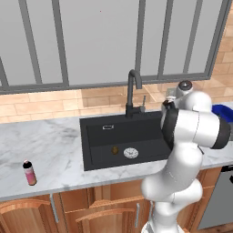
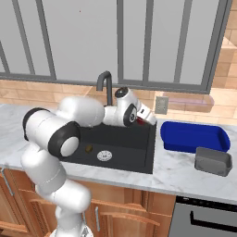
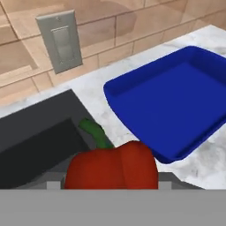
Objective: Pick up all produce items and place them in the sink. Turn on the sink faucet to wash them. Then turn the sink off and put them in the tray.
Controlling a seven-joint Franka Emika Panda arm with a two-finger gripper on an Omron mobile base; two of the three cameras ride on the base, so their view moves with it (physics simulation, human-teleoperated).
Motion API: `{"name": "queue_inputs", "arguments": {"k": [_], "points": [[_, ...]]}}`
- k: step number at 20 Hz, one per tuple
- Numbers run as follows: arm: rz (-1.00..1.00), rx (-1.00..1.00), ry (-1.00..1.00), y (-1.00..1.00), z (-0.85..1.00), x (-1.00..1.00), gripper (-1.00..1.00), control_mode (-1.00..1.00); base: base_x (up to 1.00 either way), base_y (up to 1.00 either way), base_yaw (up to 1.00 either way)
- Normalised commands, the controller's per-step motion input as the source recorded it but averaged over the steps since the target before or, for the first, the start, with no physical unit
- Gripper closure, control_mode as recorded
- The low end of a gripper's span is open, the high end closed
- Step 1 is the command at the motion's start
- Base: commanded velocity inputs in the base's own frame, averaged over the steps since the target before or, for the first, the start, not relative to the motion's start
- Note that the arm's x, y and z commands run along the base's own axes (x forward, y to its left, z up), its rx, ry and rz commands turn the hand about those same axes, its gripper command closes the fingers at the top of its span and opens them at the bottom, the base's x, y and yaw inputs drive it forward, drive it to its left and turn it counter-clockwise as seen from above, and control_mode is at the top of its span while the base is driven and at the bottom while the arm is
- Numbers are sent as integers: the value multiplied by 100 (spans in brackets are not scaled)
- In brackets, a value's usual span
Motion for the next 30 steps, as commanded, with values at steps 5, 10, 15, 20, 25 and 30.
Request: {"name": "queue_inputs", "arguments": {"k": [5, 10, 15, 20, 25, 30], "points": [[-10, 0, 17, -52, -1, 0, 100, -100, 0, 0, 0], [-3, 0, 5, -45, -7, 1, 100, -100, 0, 0, 0], [0, 0, 0, -41, -11, 17, 100, -100, 0, 0, 0], [0, 0, 0, -33, -31, 23, 100, -100, 0, 0, 0], [0, 0, 0, -28, -41, 26, 100, -100, 0, 0, 0], [0, 0, 0, -30, -34, 31, 100, -100, 0, 0, 0]]}}
